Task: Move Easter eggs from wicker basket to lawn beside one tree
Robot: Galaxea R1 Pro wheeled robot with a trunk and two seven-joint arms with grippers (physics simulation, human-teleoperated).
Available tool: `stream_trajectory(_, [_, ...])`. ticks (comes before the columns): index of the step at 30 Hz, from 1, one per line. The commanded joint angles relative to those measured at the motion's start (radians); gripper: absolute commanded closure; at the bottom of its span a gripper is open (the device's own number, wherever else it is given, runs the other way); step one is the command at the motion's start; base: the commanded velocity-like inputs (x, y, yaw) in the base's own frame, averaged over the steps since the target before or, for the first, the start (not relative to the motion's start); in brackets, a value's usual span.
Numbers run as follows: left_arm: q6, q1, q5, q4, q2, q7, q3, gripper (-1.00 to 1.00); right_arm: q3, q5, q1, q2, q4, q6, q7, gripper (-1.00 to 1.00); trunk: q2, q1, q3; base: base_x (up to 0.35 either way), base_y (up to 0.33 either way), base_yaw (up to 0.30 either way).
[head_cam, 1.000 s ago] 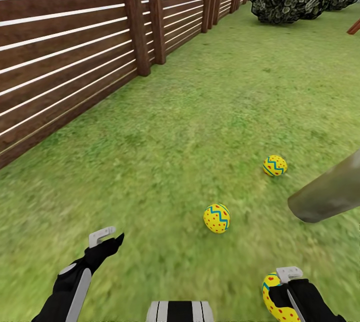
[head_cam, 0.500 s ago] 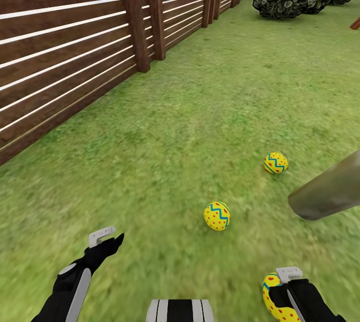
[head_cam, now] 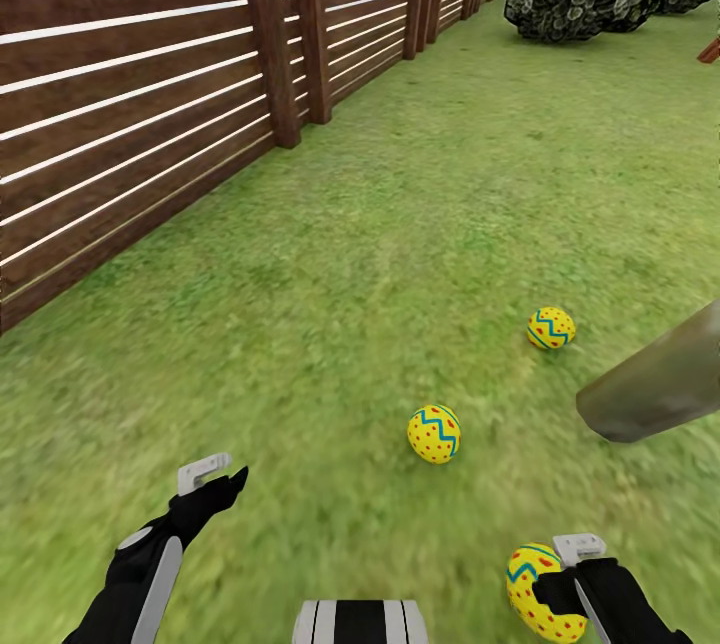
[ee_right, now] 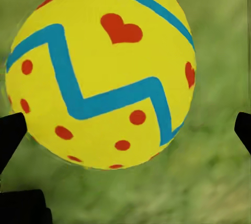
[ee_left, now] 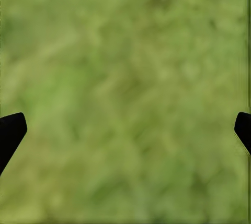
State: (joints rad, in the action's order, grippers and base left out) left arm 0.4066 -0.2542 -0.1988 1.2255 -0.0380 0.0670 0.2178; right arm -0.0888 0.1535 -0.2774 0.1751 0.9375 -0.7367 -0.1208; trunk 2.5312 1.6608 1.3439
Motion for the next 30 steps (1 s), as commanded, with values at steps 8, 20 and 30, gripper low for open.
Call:
stream_trajectory(8, [0.018,0.0,-0.007,0.001,-0.002,-0.005,0.012,-1.0,-0.002,0.012,0.0,0.001,0.001,-0.004,-0.01,-1.0,-0.002,-0.004,-0.03,0.0,0.0,0.0])
stream_trajectory(20, [0.017,0.0,-0.01,-0.01,0.001,-0.005,0.016,-1.0,-0.002,0.009,0.0,0.001,0.001,-0.006,-0.011,-1.0,-0.004,-0.009,-0.077,-0.109,0.0,-0.254])
stream_trajectory(30, [0.018,0.0,-0.01,-0.011,0.0,-0.006,0.016,-1.0,-0.003,0.005,0.0,0.001,0.001,-0.006,-0.012,-1.0,-0.007,-0.014,-0.114,-0.229,0.0,-0.095])
